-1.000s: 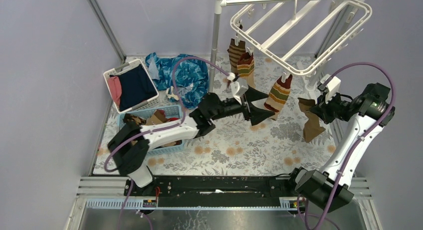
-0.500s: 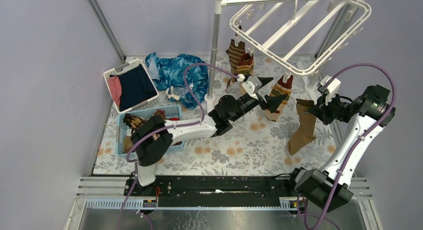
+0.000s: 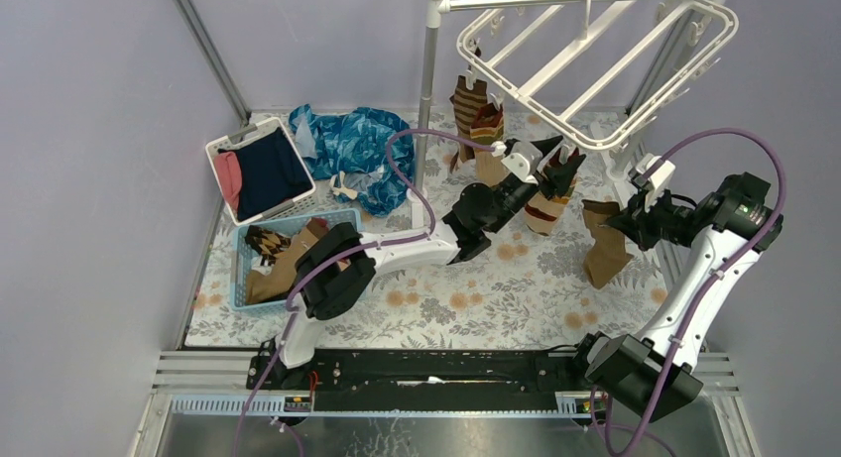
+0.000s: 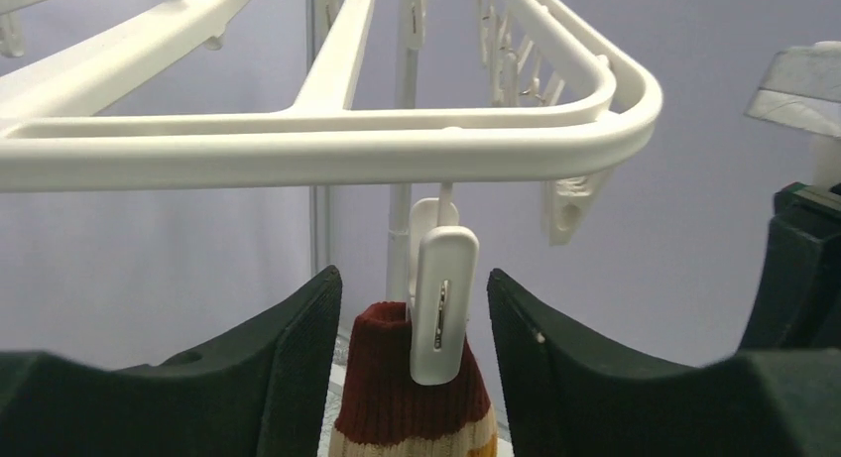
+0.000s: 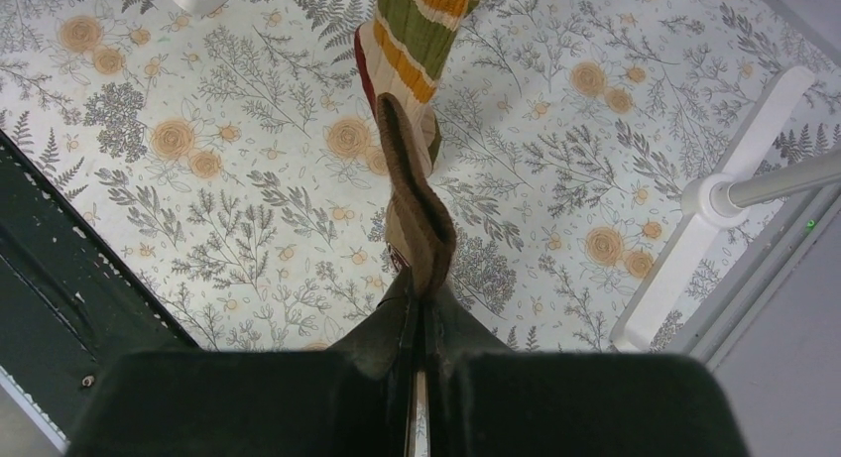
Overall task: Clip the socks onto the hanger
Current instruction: Rotate the hanger at the clothesline.
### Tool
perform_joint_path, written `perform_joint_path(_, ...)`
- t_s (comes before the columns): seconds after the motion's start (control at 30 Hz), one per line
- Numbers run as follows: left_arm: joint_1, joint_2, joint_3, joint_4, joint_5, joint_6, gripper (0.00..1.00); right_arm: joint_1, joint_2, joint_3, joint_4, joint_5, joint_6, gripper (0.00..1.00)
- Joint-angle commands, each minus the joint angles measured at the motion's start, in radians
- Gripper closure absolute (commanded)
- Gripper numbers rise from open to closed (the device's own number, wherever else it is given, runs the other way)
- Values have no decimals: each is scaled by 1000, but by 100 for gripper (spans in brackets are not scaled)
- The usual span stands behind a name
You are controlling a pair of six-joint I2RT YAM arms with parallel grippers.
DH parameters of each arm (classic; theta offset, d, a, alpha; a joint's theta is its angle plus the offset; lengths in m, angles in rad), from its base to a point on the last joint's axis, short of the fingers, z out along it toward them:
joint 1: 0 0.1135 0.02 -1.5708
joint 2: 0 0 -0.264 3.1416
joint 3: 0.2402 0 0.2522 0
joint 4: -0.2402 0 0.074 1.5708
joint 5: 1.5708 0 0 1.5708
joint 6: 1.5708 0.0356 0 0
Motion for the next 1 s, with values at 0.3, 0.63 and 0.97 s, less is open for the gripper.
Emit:
perform_joint_path(0.3, 32, -91, -87, 113, -58, 97, 68, -5, -24, -27, -40, -84, -26, 100)
perform_joint_path(0.63, 157, -210, -221, 104, 38, -14, 75, 18, -32, -49, -42, -170, -41, 100)
perform_joint_path(0.97, 296, -218, -218, 12, 194, -129, 77, 249, -3, -88, -36, -247, -31, 99)
